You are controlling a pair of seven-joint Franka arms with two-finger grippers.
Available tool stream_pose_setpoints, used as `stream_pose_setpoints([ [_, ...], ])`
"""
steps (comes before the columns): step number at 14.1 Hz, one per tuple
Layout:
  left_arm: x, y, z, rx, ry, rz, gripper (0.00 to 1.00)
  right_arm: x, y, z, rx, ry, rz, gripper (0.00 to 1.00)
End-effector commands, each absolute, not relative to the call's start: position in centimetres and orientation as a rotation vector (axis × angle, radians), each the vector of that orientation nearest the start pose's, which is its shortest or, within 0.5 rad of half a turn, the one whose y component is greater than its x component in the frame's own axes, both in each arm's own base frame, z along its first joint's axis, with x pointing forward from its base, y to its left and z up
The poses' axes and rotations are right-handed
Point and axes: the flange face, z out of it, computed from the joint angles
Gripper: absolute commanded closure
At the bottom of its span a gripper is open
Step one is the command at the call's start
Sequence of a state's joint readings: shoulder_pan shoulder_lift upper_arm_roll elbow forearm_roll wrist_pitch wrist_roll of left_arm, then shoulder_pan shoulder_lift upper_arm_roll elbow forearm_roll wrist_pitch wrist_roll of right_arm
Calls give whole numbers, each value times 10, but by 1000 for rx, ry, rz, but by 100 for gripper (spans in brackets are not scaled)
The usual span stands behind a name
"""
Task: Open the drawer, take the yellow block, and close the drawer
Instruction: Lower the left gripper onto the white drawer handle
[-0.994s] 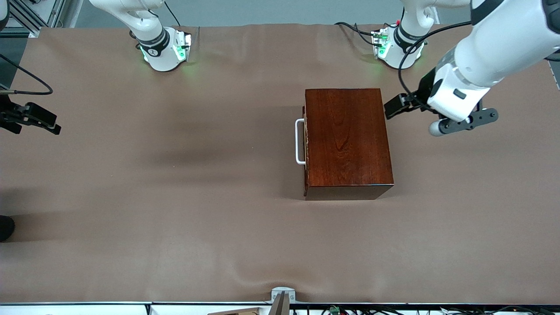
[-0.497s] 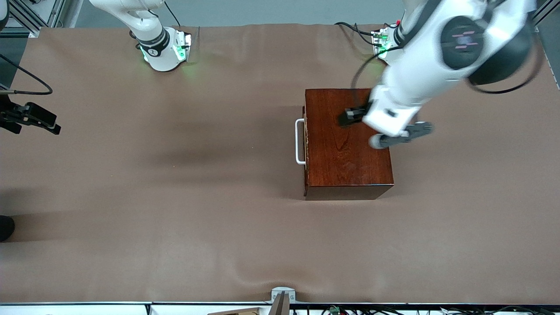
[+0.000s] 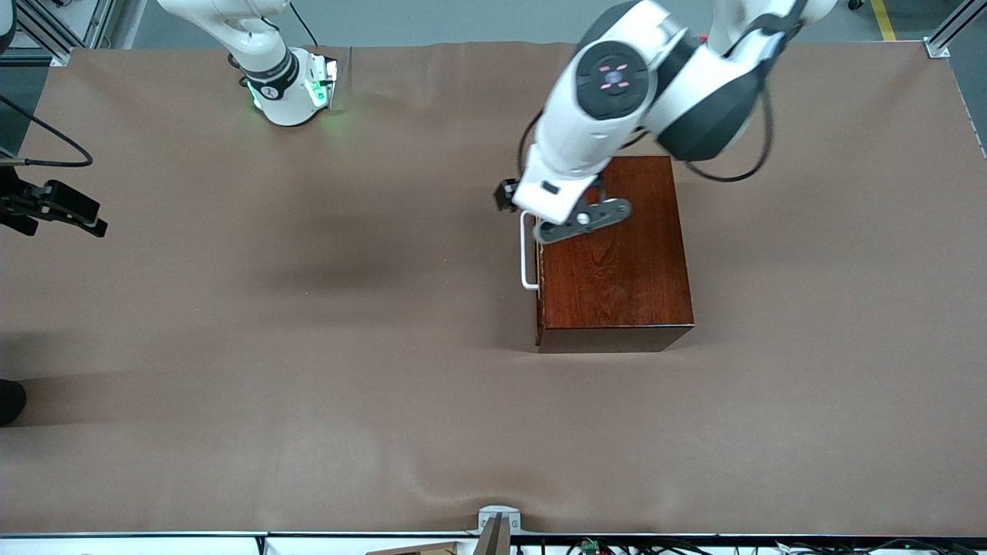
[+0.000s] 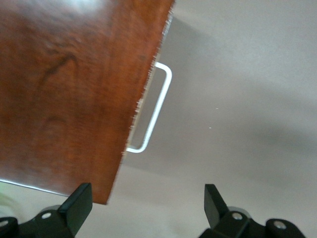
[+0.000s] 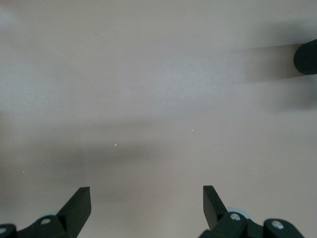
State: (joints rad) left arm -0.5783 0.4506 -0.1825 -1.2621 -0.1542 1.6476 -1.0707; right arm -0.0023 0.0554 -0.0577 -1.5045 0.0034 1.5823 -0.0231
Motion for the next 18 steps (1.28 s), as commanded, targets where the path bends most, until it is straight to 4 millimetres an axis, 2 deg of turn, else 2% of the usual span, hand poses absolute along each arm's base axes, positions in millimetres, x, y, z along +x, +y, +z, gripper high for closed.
stream_pose_setpoints([
  [1, 508, -489, 488, -3163, -566, 291, 0, 567, -34, 631, -3140, 75, -48, 0],
  [9, 479, -543, 422, -3048, -500, 84, 0, 567, -31, 631, -3140, 67, -51, 0],
  [11, 483, -554, 403, -3042, -482, -29, 0, 567, -31, 630, -3140, 70, -46, 0],
  [14, 490, -560, 384, -3054, -480, -79, 0, 566, -29, 628, -3138, 79, -29, 0],
  [16, 489, -560, 379, -3042, -451, -91, 0, 565, -31, 627, -3136, 86, -24, 0],
  [18, 488, -560, 372, -3005, -378, -151, 0, 566, -29, 627, -3126, 179, -24, 0],
])
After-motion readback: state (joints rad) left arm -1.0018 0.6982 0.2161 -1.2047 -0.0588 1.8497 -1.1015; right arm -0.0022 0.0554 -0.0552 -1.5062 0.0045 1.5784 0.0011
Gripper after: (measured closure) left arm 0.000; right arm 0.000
